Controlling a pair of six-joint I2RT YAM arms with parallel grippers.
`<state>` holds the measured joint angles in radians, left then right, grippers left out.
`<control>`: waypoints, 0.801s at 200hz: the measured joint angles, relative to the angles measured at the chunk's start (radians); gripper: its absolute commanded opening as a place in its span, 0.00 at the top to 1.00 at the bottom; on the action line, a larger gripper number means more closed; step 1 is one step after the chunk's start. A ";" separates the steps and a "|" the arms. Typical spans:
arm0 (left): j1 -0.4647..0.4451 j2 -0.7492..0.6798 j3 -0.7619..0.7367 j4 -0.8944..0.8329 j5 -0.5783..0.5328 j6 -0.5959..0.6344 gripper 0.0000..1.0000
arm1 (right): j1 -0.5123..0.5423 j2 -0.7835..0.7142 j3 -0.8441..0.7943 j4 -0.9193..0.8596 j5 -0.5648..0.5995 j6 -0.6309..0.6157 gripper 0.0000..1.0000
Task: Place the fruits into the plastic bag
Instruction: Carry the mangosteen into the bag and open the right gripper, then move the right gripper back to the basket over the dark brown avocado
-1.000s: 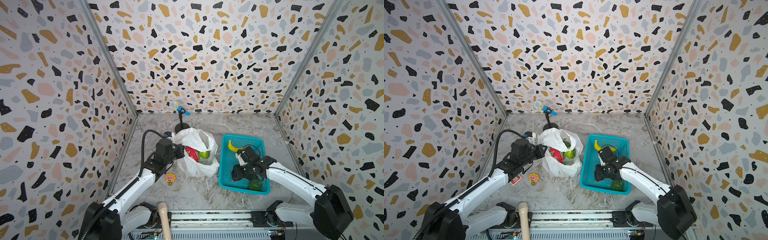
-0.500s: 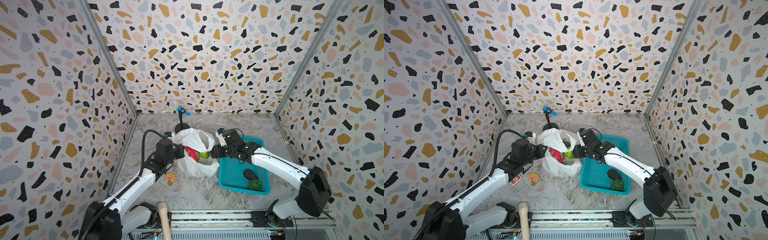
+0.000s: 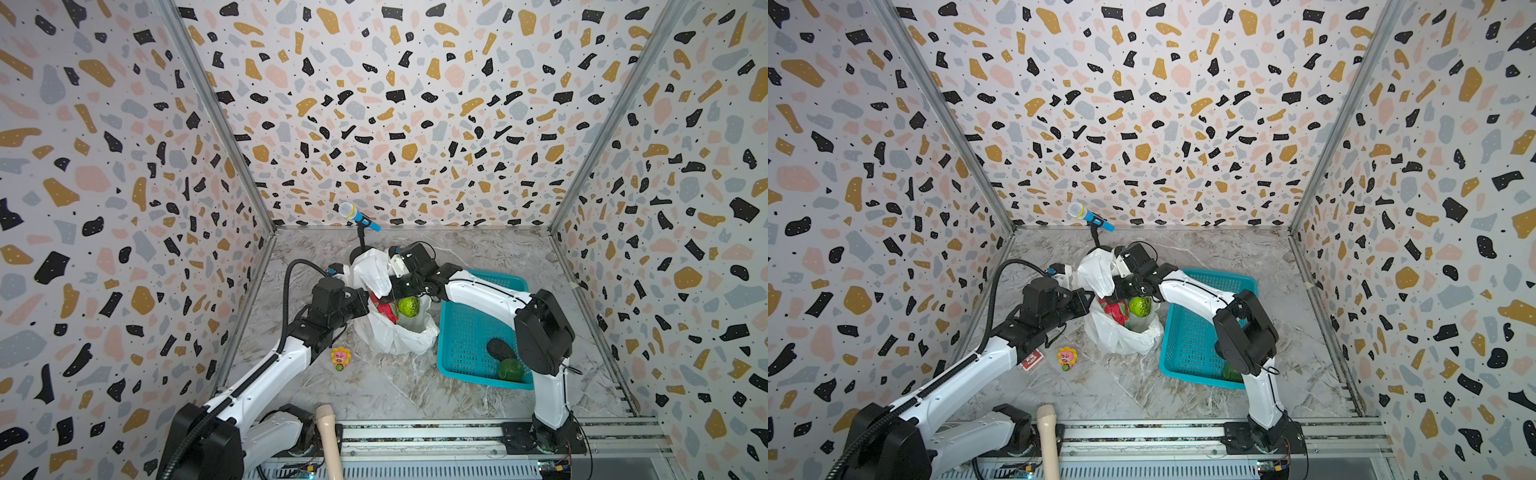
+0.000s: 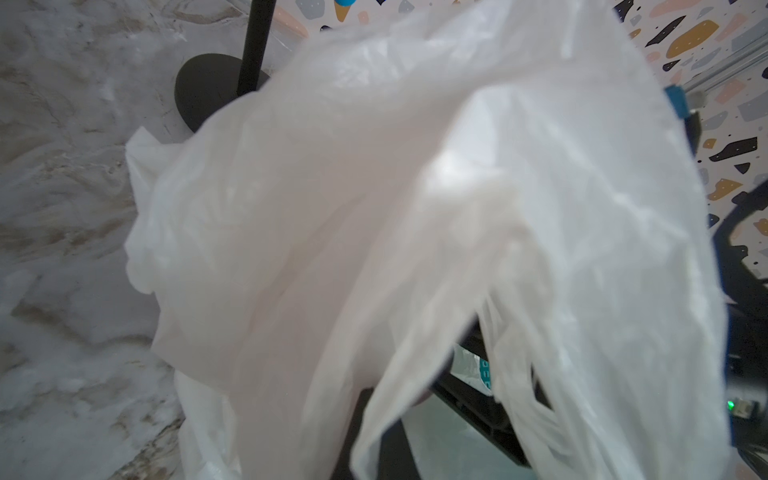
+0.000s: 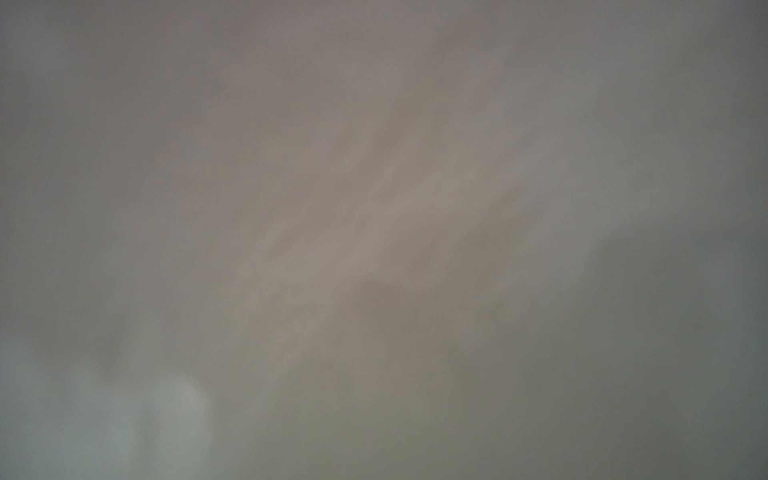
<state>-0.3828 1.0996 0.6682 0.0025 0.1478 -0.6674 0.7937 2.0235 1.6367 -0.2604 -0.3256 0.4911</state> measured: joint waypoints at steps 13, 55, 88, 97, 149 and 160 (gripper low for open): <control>0.000 0.000 0.000 0.000 0.000 0.000 1.00 | 0.005 0.029 0.042 -0.001 -0.003 -0.002 0.19; 0.000 -0.010 0.000 -0.001 -0.014 0.000 1.00 | 0.012 0.032 0.048 -0.001 0.032 -0.002 0.11; 0.000 -0.014 0.000 -0.001 -0.019 0.000 1.00 | 0.012 -0.048 -0.054 -0.003 0.102 -0.016 0.09; 0.000 -0.014 0.000 -0.001 -0.020 0.000 1.00 | 0.010 -0.081 -0.088 -0.008 0.120 -0.020 0.09; 0.000 -0.014 0.000 -0.001 -0.026 -0.002 1.00 | -0.023 -0.300 -0.285 0.003 0.178 -0.021 0.09; 0.000 -0.014 0.000 -0.001 -0.027 -0.003 1.00 | -0.035 -0.345 -0.330 0.004 0.190 -0.020 0.09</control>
<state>-0.3828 1.0859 0.6682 0.0013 0.1211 -0.6701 0.7589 1.6787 1.3071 -0.2562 -0.1356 0.4713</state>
